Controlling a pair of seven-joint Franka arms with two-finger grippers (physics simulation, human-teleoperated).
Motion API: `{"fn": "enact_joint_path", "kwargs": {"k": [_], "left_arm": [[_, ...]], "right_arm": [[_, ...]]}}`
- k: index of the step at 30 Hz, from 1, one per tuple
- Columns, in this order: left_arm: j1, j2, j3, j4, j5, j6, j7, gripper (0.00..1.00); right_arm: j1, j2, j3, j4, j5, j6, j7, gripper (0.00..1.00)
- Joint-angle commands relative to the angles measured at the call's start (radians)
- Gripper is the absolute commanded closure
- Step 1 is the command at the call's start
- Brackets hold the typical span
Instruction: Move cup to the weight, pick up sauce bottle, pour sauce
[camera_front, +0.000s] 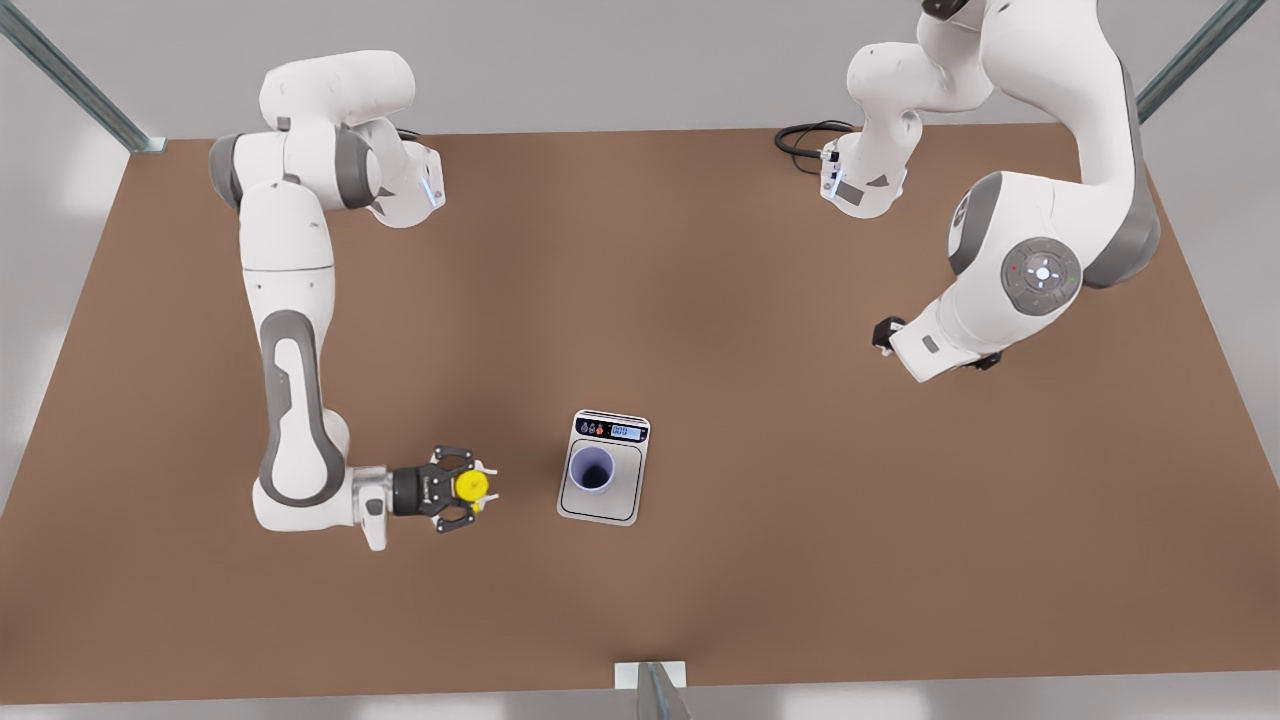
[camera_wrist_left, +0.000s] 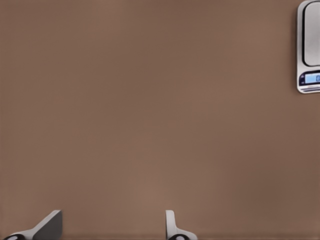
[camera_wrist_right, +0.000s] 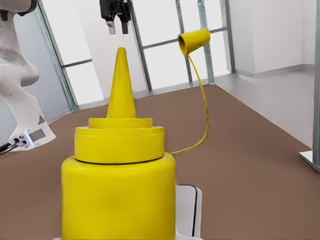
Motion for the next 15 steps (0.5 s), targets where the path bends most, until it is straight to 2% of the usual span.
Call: {"fn": "enact_joint_path", "kwargs": {"k": [1, 15], "left_arm": [[0.001, -0.001, -0.002, 0.000, 0.003, -0.013, -0.004, 0.00], [0.000, 0.001, -0.019, -0.014, 0.055, -0.017, -0.004, 0.00]], "right_arm": [[-0.003, 0.008, 0.004, -0.007, 0.075, -0.038, -0.654, 0.53], [-0.046, 0.119, 0.052, -0.044, 0.124, -0.090, -0.763, 0.53]]}}
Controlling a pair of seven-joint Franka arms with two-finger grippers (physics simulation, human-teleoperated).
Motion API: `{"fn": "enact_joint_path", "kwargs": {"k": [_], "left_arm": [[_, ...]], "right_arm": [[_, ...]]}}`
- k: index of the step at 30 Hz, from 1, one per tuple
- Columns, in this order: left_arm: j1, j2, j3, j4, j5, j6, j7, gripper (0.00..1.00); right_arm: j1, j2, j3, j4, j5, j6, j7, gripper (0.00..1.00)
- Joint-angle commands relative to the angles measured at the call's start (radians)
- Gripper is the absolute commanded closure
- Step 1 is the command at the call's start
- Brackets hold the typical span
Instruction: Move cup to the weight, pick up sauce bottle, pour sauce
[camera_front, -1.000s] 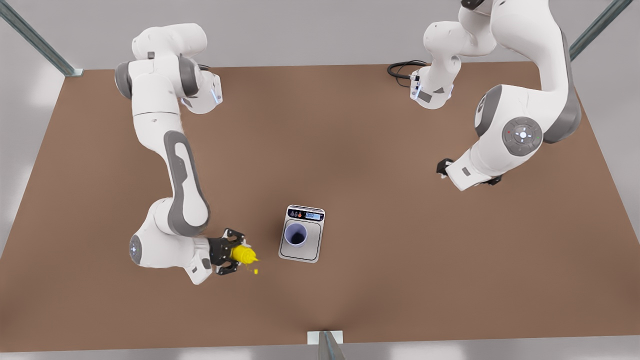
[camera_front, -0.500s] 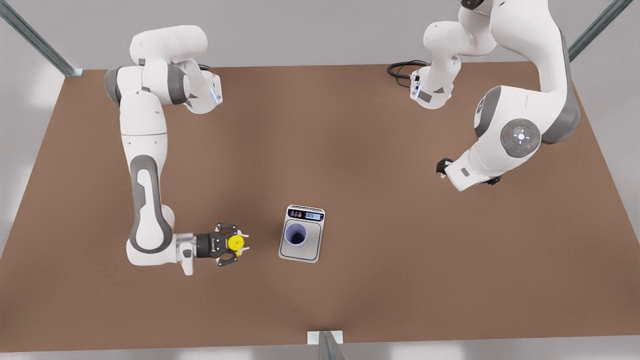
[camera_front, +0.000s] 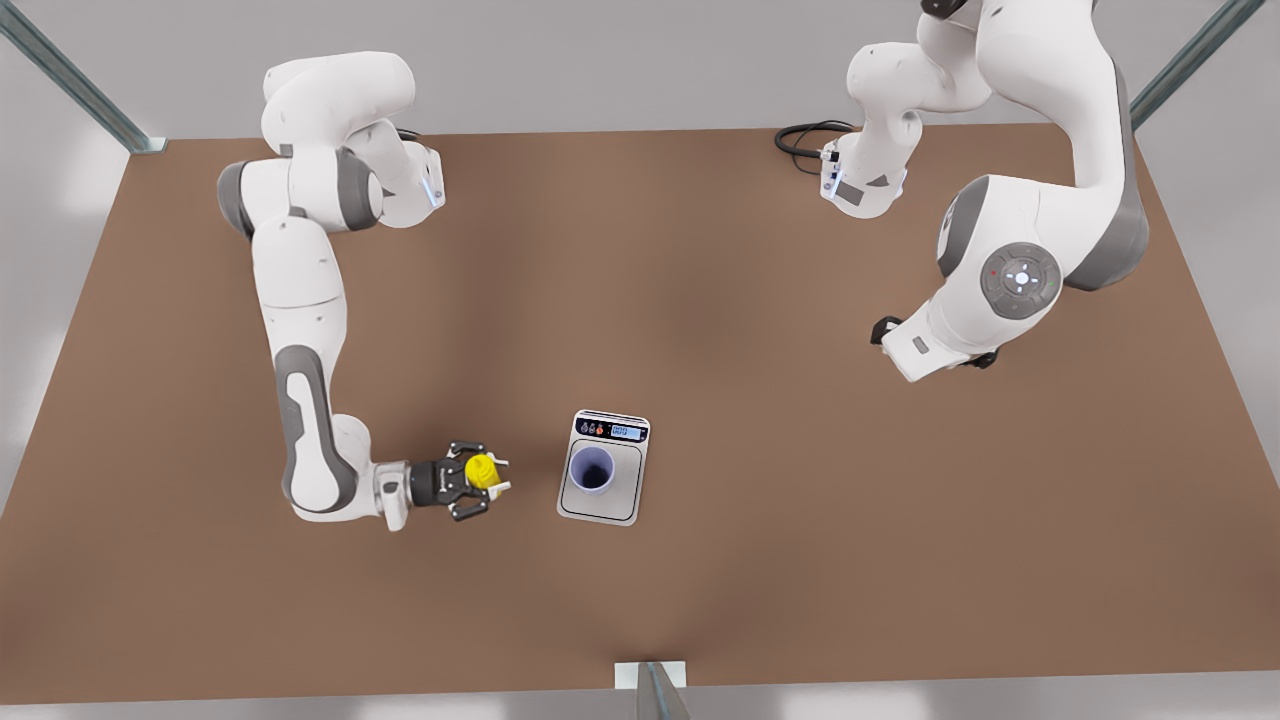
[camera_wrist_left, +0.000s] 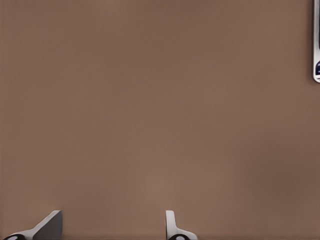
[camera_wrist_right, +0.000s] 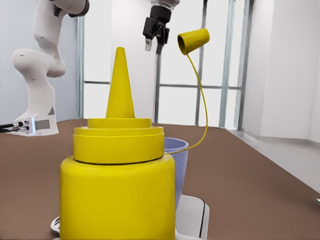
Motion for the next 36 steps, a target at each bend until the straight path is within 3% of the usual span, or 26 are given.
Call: {"fn": "enact_joint_path", "kwargs": {"k": [1, 17, 18, 19, 20, 36], "left_arm": [[-0.002, -0.001, -0.001, 0.000, 0.003, -0.005, -0.002, 0.00], [0.008, 0.030, -0.065, 0.000, -0.005, 0.005, -0.006, 0.00], [0.008, 0.028, -0.065, 0.000, -0.005, 0.005, -0.006, 0.00], [0.008, 0.030, -0.065, 0.000, -0.005, 0.005, -0.006, 0.00], [0.006, 0.030, -0.065, 0.000, -0.005, 0.003, -0.009, 0.00], [-0.002, 0.031, -0.108, -0.012, -0.003, -0.003, -0.133, 0.00]], "right_arm": [[-0.002, 0.009, 0.000, 0.000, 0.014, -0.009, -0.339, 0.53], [0.000, 0.059, 0.000, 0.003, 0.032, -0.001, -0.336, 0.53], [0.000, 0.058, 0.000, 0.003, 0.032, -0.001, -0.330, 0.34], [0.000, 0.058, 0.000, 0.003, 0.032, -0.003, -0.330, 0.10], [0.000, 0.058, 0.002, 0.003, 0.032, -0.003, -0.329, 0.00], [-0.037, 0.058, 0.002, 0.008, 0.029, -0.021, -0.330, 0.00]]}}
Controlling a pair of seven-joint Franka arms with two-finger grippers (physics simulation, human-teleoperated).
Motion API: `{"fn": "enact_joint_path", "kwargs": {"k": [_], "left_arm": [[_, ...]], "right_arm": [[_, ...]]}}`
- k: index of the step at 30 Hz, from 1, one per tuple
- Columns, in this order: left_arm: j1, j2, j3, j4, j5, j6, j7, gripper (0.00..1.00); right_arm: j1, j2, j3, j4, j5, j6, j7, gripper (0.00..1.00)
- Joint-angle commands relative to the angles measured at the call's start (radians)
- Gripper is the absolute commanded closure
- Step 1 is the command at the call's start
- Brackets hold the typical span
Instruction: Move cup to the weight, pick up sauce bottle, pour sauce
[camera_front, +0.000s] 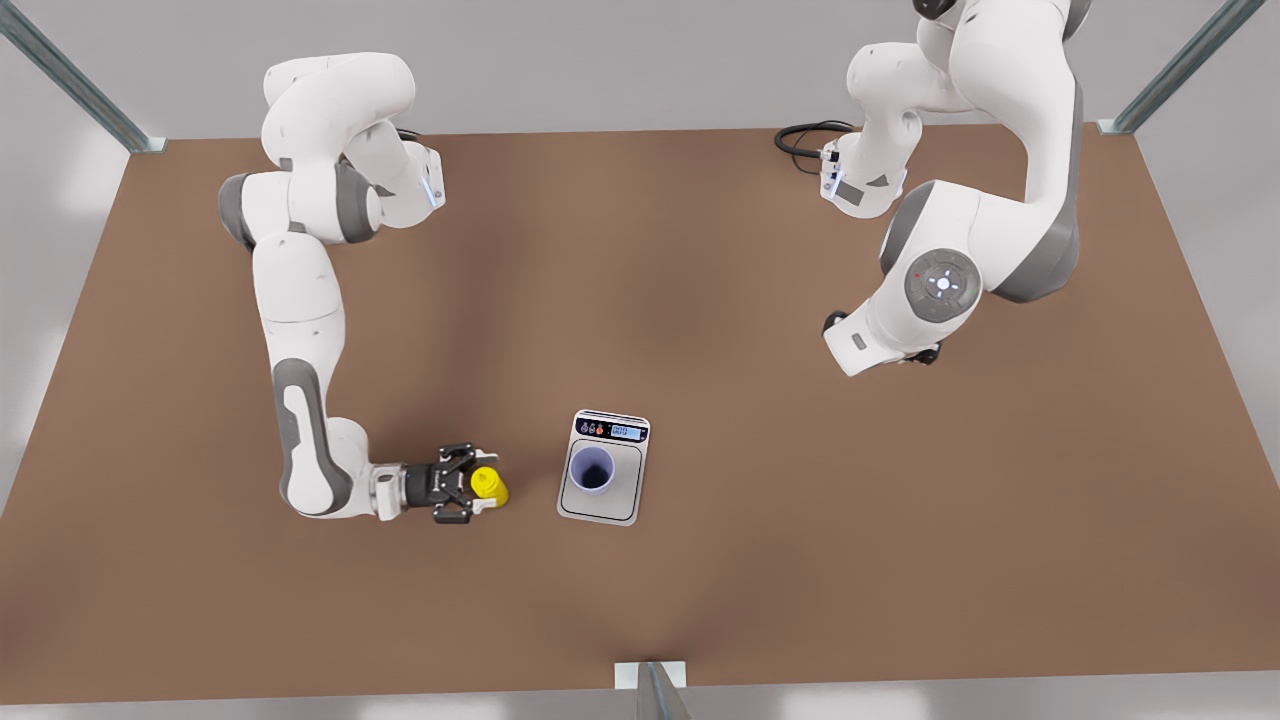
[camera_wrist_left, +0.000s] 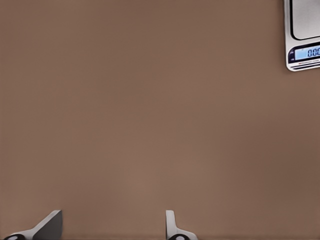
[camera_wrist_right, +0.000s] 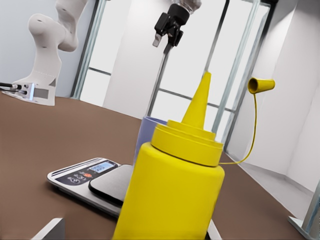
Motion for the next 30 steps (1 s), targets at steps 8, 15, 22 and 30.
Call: {"fn": "enact_joint_path", "kwargs": {"k": [8, 15, 22, 30], "left_arm": [[-0.001, 0.004, -0.023, 0.006, 0.009, -0.013, -0.119, 0.00], [-0.001, 0.007, -0.023, 0.003, 0.009, -0.012, -0.121, 0.00], [0.002, 0.007, -0.023, 0.002, 0.009, -0.012, -0.119, 0.00], [-0.001, 0.007, -0.023, 0.002, 0.024, -0.012, -0.122, 0.00]], "right_arm": [[-0.022, -0.001, 0.000, -0.001, -0.012, -0.024, -0.049, 0.00], [-0.020, -0.001, 0.003, 0.002, -0.003, -0.024, -0.045, 0.00], [-0.022, -0.001, 0.005, 0.009, 0.005, -0.021, -0.042, 0.00], [-0.035, -0.001, 0.003, 0.013, 0.023, -0.013, -0.038, 0.00]]}}
